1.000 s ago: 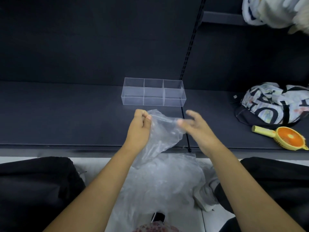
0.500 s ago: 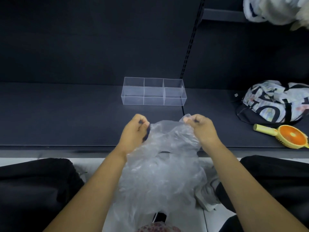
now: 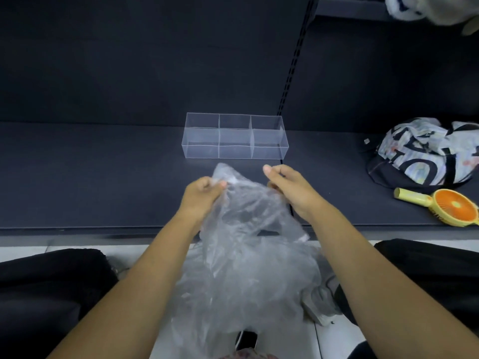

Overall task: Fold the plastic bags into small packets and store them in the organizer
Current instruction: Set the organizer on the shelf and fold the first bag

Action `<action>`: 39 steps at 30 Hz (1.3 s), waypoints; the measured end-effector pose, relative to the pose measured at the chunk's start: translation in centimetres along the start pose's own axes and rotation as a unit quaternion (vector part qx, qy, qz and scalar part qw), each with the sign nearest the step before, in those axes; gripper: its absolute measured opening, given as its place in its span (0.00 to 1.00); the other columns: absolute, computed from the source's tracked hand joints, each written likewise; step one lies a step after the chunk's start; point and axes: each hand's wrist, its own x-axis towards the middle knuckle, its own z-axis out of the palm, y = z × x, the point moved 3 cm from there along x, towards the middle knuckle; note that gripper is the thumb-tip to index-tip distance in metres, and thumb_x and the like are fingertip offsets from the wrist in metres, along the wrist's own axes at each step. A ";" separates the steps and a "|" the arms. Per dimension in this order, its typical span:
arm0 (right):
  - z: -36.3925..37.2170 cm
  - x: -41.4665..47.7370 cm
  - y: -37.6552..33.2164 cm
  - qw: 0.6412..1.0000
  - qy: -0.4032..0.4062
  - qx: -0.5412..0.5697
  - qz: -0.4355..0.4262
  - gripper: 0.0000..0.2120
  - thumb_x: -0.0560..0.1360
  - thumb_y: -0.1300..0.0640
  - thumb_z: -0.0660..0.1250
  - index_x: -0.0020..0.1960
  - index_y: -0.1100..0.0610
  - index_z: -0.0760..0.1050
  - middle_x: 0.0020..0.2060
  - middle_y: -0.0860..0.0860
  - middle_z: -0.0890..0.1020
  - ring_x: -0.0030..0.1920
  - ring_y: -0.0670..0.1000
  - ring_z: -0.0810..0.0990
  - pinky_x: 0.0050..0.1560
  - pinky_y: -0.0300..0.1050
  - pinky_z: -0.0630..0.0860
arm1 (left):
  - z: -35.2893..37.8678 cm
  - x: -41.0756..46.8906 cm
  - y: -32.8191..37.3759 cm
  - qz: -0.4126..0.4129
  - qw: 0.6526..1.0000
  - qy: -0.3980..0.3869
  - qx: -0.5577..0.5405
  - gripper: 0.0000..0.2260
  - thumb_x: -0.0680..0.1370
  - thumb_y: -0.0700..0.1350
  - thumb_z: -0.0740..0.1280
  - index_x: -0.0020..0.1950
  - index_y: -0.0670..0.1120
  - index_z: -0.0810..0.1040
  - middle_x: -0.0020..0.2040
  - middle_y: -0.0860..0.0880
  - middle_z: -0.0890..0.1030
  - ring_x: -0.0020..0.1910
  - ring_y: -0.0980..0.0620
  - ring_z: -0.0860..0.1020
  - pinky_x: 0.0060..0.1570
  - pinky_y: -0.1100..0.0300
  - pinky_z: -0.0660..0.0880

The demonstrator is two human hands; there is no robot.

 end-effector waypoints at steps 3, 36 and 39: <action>-1.3 0.1 3.4 0.993 -0.100 0.019 0.066 0.24 0.72 0.37 0.63 0.58 0.54 0.77 0.52 0.45 0.80 0.49 0.41 0.79 0.50 0.33 0.74 | -1.5 2.0 -2.4 -0.049 0.994 0.062 -0.073 0.13 0.76 0.50 0.69 0.38 0.44 0.70 0.38 0.45 0.74 0.40 0.47 0.72 0.47 0.51 0.74; 9.9 0.6 7.5 0.995 0.089 -0.024 0.032 0.04 0.73 0.60 0.71 0.47 0.56 0.77 0.42 0.48 0.81 0.44 0.48 0.79 0.44 0.34 0.73 | -4.4 4.8 -10.5 -0.299 0.922 0.074 -0.235 0.16 0.74 0.55 0.71 0.51 0.43 0.76 0.47 0.48 0.81 0.45 0.51 0.80 0.35 0.57 0.76; 7.9 1.3 8.2 0.981 0.179 -0.073 0.030 0.01 0.75 0.62 0.68 0.44 0.58 0.77 0.40 0.51 0.82 0.43 0.53 0.81 0.42 0.39 0.74 | -3.6 4.7 -10.2 -0.276 0.919 0.099 -0.263 0.11 0.78 0.47 0.67 0.57 0.44 0.75 0.44 0.49 0.80 0.42 0.53 0.79 0.38 0.60 0.76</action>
